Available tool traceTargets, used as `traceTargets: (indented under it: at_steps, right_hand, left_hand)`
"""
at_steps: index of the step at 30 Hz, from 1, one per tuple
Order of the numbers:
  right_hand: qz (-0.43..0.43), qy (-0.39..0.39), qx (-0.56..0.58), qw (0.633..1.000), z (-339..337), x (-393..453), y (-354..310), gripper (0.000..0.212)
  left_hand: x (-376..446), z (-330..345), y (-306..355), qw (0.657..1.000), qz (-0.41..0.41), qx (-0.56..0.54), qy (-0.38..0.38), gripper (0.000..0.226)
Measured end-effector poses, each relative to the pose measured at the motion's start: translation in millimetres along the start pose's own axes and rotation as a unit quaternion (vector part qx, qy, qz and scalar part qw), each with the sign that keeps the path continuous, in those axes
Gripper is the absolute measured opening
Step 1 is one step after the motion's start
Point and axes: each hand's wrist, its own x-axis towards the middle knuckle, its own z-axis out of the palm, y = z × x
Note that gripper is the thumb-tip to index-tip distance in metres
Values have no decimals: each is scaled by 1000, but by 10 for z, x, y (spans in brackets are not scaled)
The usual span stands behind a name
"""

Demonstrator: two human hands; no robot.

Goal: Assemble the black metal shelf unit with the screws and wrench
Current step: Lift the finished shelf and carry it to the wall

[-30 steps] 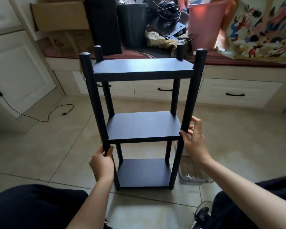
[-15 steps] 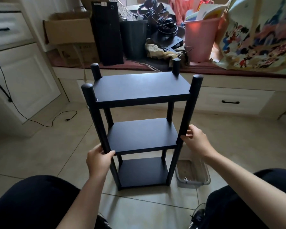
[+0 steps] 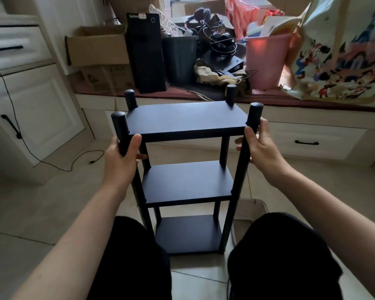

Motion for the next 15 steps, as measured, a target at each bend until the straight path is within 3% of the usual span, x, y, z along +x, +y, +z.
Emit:
traceTargets:
  at_steps: [4, 8, 12, 15]
  right_hand:
    - [-4, 19, 9, 1000, 82, 370, 94, 15]
    - [-24, 50, 29, 998, 210, 873, 287, 18]
    - [-56, 130, 3, 990, 457, 1564, 531, 25]
    - [-44, 136, -2, 990, 548, 2075, 695, 29]
  left_hand:
    - [308, 129, -55, 1000, -9, -12, 8, 26]
    - [774, 339, -161, 999, -12, 8, 29, 25]
    - [1379, 603, -349, 998, -1, 15, 64, 29]
    - [1814, 837, -501, 997, -16, -20, 76, 29]
